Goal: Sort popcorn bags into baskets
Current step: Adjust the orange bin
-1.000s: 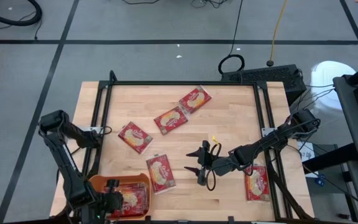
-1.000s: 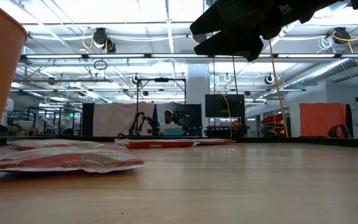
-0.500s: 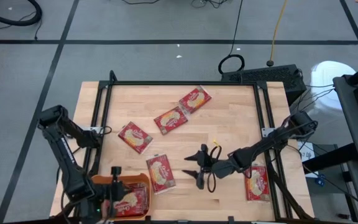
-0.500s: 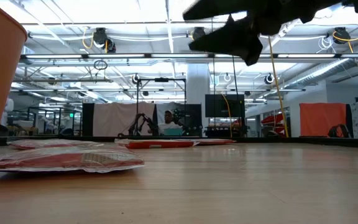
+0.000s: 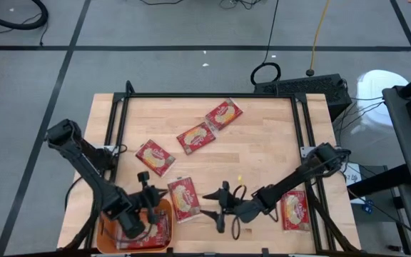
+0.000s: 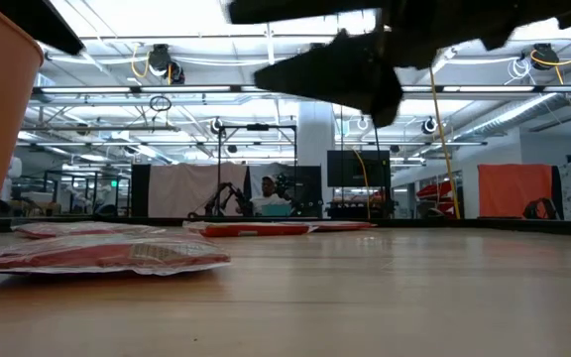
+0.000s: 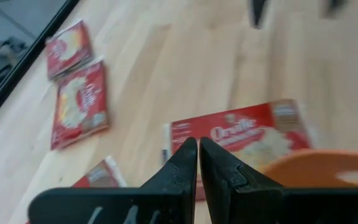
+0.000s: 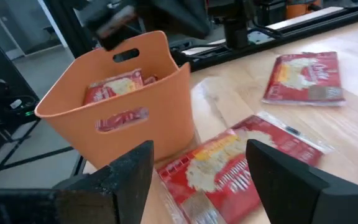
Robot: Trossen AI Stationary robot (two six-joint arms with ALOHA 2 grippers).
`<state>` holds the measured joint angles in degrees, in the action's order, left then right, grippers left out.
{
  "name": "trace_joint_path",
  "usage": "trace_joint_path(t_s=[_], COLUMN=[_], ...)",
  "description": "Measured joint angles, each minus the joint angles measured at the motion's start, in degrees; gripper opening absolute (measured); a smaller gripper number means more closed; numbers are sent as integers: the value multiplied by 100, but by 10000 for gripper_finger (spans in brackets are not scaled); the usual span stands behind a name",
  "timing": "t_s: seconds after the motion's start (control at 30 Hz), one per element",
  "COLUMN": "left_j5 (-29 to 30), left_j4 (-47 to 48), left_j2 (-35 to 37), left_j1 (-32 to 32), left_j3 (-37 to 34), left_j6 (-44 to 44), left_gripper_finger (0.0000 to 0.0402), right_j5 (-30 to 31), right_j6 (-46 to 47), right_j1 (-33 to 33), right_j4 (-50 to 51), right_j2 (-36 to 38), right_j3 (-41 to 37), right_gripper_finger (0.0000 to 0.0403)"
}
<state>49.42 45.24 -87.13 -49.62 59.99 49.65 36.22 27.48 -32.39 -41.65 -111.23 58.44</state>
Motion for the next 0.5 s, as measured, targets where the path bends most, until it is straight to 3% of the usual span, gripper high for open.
trace_joint_path(t_s=[0.27, 0.5], left_j5=[-170, -556], left_j4=[69, 135], left_j2=[0, 0], left_j1=[419, 466], left_j3=[-141, -141], left_j6=[29, -171], left_gripper_finger=[26, 26], right_j5=[-43, -46], right_j6=[-437, -426], right_j1=[1, 3], right_j4=[163, 116], right_j2=[-731, -967], right_j3=[785, 885], right_gripper_finger=[249, 249])
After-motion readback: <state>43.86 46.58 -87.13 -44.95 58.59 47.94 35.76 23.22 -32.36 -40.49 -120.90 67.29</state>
